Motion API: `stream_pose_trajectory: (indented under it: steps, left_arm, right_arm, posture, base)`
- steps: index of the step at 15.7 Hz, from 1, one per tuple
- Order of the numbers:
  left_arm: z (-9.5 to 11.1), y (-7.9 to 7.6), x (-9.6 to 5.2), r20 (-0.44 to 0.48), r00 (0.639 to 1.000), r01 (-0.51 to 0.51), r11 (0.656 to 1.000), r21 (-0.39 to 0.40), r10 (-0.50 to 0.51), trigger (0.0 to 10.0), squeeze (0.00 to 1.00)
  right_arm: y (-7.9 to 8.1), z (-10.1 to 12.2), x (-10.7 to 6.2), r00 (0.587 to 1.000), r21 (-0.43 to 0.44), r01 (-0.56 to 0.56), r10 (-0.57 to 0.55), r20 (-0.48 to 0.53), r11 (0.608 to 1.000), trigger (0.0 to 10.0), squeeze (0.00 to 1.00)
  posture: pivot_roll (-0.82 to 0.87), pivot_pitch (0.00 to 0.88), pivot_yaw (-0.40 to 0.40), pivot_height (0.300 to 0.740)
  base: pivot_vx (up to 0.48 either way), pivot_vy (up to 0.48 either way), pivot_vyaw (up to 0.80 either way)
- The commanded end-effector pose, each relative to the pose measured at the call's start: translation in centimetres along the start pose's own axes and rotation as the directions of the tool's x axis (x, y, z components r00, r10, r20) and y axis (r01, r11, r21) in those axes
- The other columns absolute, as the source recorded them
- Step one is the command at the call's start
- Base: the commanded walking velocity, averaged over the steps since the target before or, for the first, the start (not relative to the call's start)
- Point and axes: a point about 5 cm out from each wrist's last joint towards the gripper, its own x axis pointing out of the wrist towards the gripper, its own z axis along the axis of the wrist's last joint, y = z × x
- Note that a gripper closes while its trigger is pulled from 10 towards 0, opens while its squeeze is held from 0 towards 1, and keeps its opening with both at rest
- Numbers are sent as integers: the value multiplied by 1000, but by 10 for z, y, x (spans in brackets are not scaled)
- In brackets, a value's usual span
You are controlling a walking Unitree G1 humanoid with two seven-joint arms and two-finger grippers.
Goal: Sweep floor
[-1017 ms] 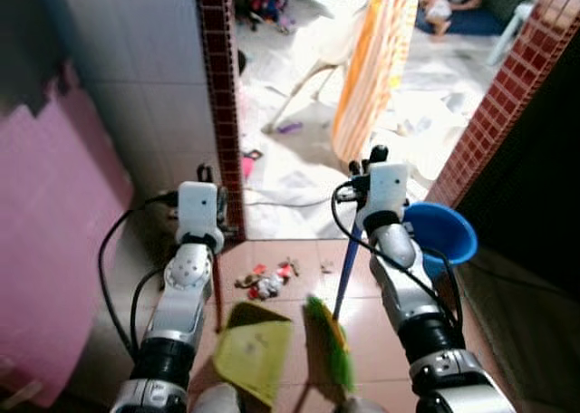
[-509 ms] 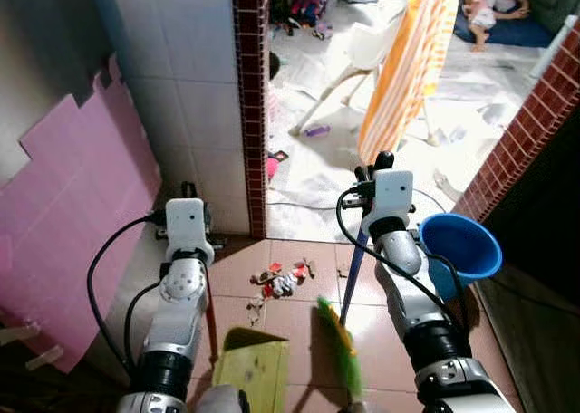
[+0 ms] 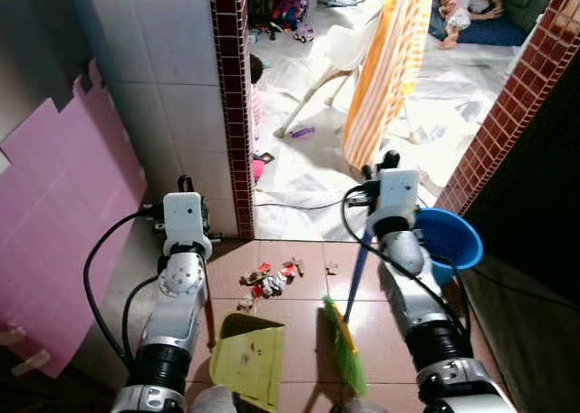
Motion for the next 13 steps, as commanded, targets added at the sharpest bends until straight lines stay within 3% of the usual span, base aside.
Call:
stream_pose_trajectory:
  steps: [1,4,8,13]
  left_arm:
    - [25,4,6,91,996,-13,1000,-9,13,10000,0]
    - [30,-1,7,113,994,4,1000,-27,0,10000,0]
    - [31,-7,6,109,994,16,999,-45,-11,10000,0]
    - [23,-9,5,67,998,23,999,-42,-20,10000,0]
  right_arm:
    - [-12,24,7,994,-34,37,-33,107,999,10000,0]
    - [-16,26,10,993,-48,41,-36,112,998,10000,0]
    - [-11,30,11,991,-72,10,0,131,997,10000,0]
    - [-12,28,10,992,-73,15,-6,125,997,10000,0]
  posture:
    - [7,0,14,740]
    - [3,0,13,740]
    - [-1,0,6,740]
    - [-2,0,5,740]
  base:
    - [0,0,0]
    - [0,-169,0]
    - [0,-262,681]
    - [0,-155,0]
